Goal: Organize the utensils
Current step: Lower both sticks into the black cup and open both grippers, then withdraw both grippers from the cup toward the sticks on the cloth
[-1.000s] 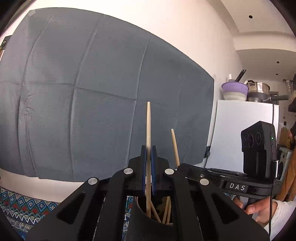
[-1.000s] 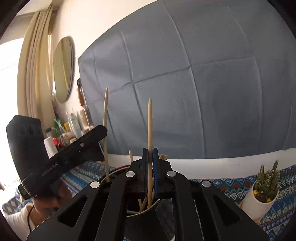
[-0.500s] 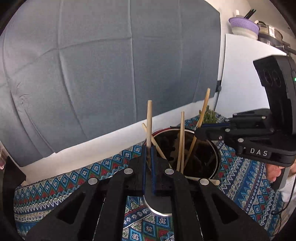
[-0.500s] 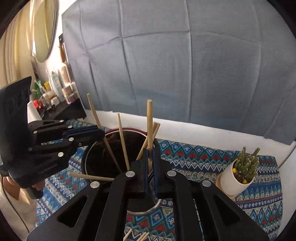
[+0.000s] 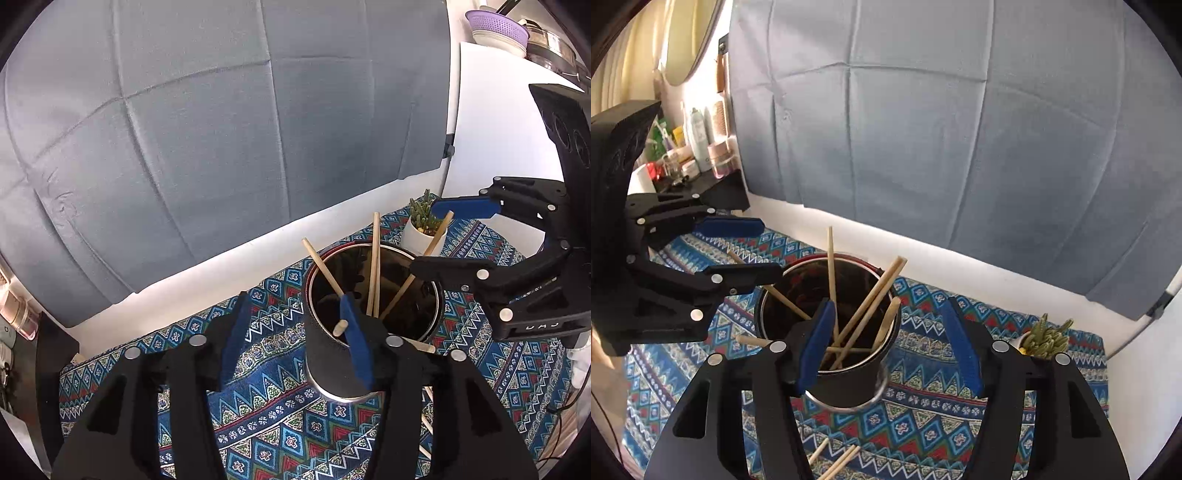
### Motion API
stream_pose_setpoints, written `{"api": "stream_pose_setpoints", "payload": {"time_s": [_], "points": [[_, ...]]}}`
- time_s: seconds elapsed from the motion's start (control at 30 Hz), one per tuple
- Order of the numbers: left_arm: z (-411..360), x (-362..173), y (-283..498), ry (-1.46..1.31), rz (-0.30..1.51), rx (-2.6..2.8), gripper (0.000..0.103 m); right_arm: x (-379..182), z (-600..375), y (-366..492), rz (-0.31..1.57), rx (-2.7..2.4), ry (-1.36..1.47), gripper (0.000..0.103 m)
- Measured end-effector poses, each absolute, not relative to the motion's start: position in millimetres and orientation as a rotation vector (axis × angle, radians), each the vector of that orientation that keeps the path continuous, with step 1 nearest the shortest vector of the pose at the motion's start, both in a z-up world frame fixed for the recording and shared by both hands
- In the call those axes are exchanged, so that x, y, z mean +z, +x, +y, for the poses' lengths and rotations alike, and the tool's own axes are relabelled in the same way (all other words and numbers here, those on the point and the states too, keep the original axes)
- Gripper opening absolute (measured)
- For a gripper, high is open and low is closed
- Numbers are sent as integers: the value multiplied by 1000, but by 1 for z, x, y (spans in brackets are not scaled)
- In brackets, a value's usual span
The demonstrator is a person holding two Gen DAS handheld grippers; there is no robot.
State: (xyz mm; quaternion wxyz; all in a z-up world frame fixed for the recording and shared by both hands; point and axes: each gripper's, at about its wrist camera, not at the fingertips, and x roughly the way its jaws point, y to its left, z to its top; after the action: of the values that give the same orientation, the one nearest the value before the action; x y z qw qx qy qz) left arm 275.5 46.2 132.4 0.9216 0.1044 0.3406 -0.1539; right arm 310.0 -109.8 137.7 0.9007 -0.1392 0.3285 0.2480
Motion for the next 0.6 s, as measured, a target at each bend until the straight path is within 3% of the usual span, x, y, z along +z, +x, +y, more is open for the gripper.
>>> {"api": "stream_pose_setpoints", "payload": {"time_s": [0.1,0.2,0.43,0.6], "points": [[54,138,269,206,681,-288,82,147,-114,303,628,474,-302,86],[63,144,257,178,644,-273,97,153,-123,295,595,481,-294,88],[71,134,217,123,577,-188,97,151,-155,266,592,535,-156,95],[64,103,200,114,679,-173,97,130,-171,246,677,530,-111,95]]}}
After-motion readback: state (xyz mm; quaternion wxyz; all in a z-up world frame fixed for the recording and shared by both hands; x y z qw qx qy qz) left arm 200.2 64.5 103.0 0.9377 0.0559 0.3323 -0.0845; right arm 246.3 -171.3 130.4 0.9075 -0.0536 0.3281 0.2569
